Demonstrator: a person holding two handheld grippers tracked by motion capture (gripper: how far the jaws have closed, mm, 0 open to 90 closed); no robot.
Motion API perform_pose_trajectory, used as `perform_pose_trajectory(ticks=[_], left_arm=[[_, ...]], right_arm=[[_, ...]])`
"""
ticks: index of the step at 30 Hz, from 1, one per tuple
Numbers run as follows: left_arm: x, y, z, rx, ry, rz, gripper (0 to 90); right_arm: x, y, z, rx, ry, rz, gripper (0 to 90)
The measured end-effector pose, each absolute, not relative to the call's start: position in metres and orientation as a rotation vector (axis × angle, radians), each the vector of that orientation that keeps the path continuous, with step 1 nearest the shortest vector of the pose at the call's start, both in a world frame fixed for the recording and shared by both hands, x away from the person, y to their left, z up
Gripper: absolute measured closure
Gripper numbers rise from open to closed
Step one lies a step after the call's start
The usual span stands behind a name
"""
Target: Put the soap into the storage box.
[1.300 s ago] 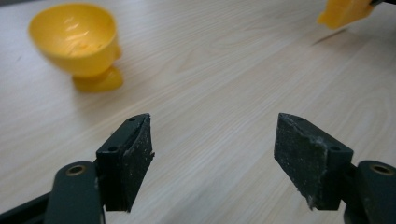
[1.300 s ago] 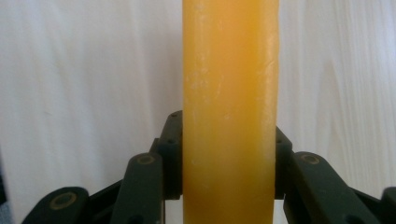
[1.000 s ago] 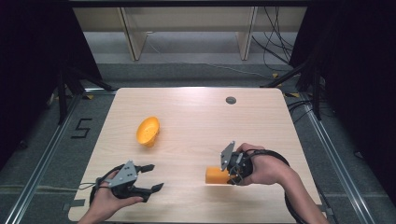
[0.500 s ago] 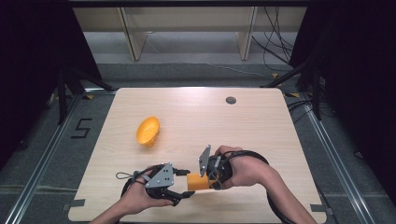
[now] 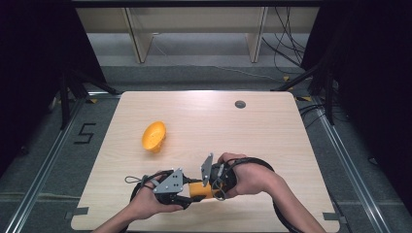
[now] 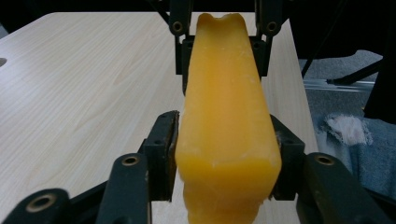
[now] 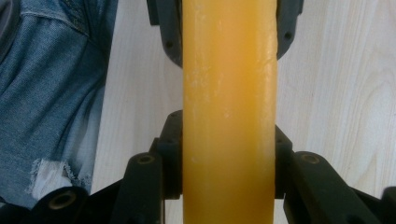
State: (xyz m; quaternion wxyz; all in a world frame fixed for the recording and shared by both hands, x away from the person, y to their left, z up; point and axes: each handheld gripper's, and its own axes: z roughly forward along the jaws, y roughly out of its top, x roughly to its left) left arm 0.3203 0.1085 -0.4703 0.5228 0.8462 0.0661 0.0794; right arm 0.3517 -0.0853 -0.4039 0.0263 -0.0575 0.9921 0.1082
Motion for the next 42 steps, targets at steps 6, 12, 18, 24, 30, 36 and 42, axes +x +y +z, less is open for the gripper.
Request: perform_pose_trajectory(ticks=[6,12,18,24,30,36,42], left_arm=[[0.319,0.109,-0.472,2.016,0.147,0.172,59.8],[0.310,0.114,-0.465,2.007,0.198,0.253,60.3],[0.312,0.129,-0.467,2.012,0.307,0.269,60.4],[0.317,0.152,-0.464,1.971,0.456,0.352,60.4],[0.323,0.175,-0.456,1.900,0.578,0.462,60.3],[0.328,0.192,-0.446,1.839,0.640,0.582,60.4],[0.337,0.207,-0.442,1.774,0.707,0.646,60.4]], right_arm=[[0.350,-0.082,-0.405,-0.202,3.055,0.333,61.5],[0.348,-0.086,-0.402,-0.102,3.049,0.384,48.8],[0.358,-0.115,-0.388,0.026,2.901,0.553,34.3],[0.358,-0.166,-0.386,0.350,2.740,0.717,34.8],[0.345,-0.209,-0.420,0.710,2.594,0.779,38.9],[0.331,-0.234,-0.446,0.881,2.410,0.864,41.4],[0.323,-0.240,-0.452,0.997,2.278,0.903,42.3]])
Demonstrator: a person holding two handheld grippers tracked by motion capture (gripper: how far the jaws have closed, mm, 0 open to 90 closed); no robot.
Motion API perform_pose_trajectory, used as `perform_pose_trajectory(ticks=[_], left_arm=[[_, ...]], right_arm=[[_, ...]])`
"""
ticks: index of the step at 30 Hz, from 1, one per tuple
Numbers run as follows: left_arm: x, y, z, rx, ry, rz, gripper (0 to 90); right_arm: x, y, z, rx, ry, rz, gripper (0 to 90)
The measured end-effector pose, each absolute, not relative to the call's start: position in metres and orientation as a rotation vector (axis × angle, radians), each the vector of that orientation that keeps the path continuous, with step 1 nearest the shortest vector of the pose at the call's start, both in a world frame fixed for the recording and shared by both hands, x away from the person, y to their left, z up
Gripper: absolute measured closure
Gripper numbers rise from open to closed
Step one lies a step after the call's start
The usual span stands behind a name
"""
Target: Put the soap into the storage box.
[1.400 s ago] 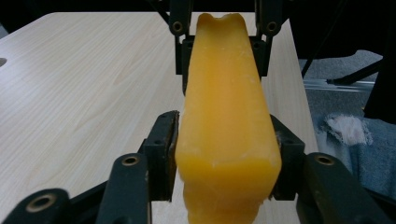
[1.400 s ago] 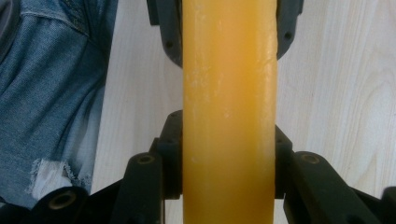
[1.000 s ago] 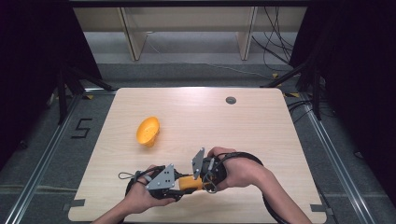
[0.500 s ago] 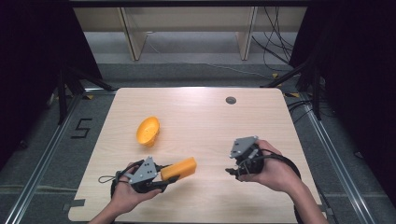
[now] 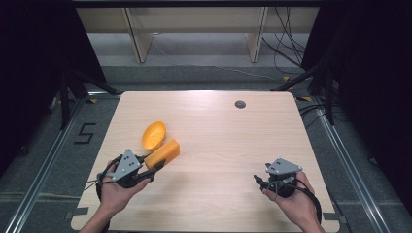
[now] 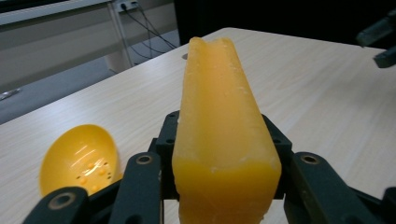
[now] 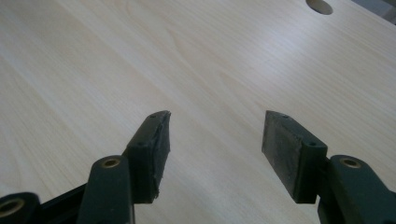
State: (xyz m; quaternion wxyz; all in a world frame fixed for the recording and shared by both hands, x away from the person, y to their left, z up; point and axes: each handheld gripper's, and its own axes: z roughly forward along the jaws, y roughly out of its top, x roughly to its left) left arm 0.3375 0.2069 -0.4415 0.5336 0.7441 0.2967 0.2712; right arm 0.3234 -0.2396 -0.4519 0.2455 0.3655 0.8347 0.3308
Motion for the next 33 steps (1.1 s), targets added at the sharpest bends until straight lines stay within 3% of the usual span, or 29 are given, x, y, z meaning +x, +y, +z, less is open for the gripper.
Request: perform_pose_trajectory(ticks=[33], left_arm=[[0.405,0.221,-0.435,1.474,1.194,0.883,60.4]], right_arm=[[0.325,-0.245,-0.452,1.011,2.208,0.939,42.3]])
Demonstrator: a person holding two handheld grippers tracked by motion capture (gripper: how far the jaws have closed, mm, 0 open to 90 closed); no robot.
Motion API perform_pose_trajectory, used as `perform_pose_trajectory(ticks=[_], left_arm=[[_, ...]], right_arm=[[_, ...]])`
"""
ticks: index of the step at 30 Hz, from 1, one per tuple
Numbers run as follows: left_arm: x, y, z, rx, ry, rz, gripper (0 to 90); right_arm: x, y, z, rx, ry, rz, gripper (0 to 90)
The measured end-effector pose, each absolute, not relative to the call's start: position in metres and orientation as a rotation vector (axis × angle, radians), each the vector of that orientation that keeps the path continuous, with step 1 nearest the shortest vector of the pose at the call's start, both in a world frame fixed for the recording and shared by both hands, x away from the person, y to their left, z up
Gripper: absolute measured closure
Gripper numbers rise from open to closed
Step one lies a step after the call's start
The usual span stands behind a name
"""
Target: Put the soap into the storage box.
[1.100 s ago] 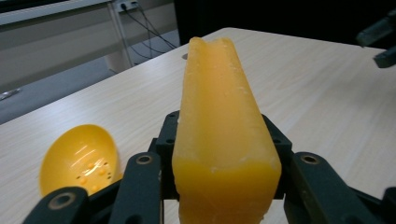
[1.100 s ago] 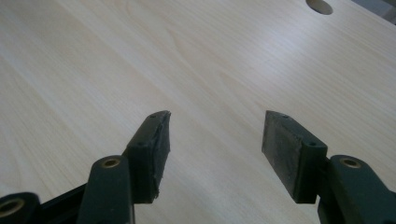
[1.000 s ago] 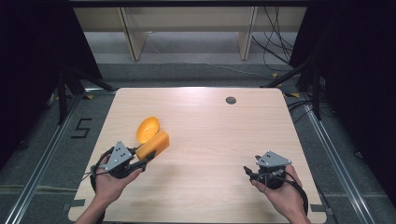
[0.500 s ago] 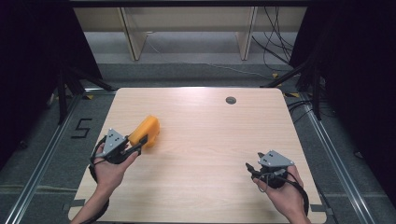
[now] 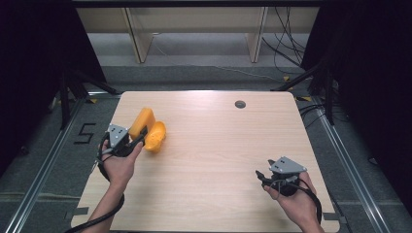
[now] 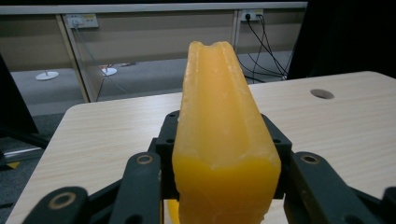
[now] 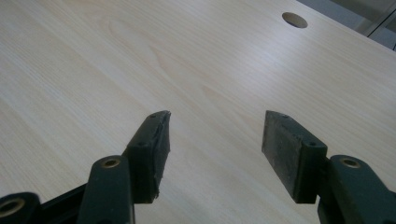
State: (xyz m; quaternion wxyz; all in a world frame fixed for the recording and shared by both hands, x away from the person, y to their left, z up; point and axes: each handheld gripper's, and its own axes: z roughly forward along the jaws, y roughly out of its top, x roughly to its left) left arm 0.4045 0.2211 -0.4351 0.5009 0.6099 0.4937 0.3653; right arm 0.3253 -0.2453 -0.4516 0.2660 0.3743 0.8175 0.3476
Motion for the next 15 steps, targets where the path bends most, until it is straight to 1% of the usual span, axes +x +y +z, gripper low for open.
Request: perform_pose_trajectory(ticks=[5,12,15], left_arm=[[0.411,0.212,-0.438,1.453,1.215,0.908,60.4],[0.418,0.204,-0.452,1.398,1.266,0.920,60.3],[0.419,0.201,-0.456,1.400,1.272,0.930,60.3]], right_arm=[[0.326,-0.247,-0.452,0.999,2.193,0.930,42.2],[0.326,-0.247,-0.454,0.989,2.216,0.928,41.8],[0.327,-0.247,-0.455,0.991,2.221,0.930,41.8]])
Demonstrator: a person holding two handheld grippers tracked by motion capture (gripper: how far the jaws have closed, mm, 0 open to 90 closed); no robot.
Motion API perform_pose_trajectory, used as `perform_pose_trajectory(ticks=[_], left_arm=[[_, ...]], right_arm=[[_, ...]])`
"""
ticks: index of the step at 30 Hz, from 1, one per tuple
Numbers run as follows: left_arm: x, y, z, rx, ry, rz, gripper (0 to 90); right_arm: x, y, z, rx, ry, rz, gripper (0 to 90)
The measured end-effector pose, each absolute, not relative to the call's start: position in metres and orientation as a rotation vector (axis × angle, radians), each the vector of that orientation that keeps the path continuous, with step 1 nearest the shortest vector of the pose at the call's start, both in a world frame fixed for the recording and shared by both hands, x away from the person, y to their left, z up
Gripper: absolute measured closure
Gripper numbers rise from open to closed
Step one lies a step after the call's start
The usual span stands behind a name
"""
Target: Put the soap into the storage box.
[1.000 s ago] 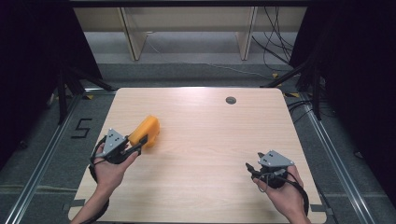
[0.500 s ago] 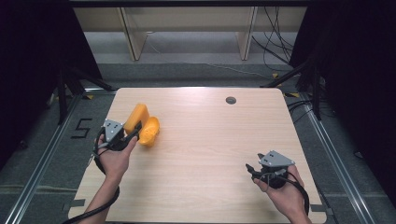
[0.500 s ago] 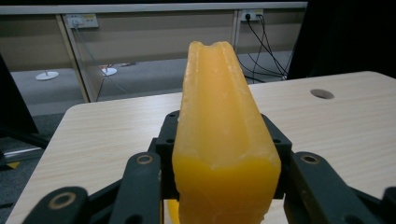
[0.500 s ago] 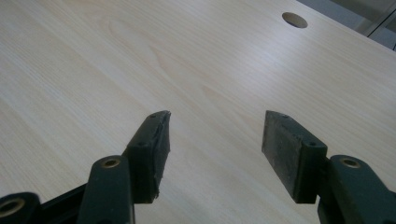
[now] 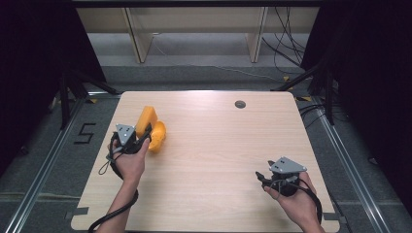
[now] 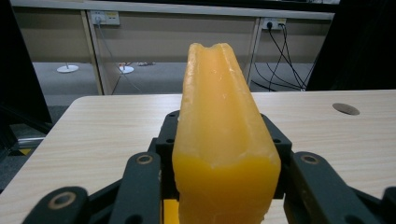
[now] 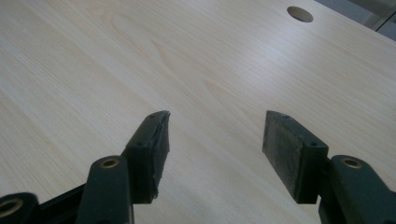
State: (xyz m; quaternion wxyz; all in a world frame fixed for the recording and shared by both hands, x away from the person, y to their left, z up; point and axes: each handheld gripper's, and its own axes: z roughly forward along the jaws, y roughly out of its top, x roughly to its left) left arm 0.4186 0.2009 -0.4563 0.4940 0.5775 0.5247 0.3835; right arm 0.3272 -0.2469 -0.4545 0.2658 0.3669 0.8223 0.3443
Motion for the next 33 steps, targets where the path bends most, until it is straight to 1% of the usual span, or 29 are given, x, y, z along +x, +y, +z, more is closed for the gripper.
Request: perform_pose_trajectory(ticks=[11,24,33], left_arm=[[0.432,0.197,-0.478,1.401,1.296,0.913,60.4],[0.434,0.195,-0.495,1.384,1.318,0.911,60.3],[0.434,0.192,-0.505,1.409,1.311,0.909,60.1]], right_arm=[[0.328,-0.247,-0.455,0.998,2.241,0.932,41.6],[0.327,-0.246,-0.455,0.997,2.225,0.930,41.5],[0.327,-0.246,-0.455,0.989,2.237,0.929,41.4]])
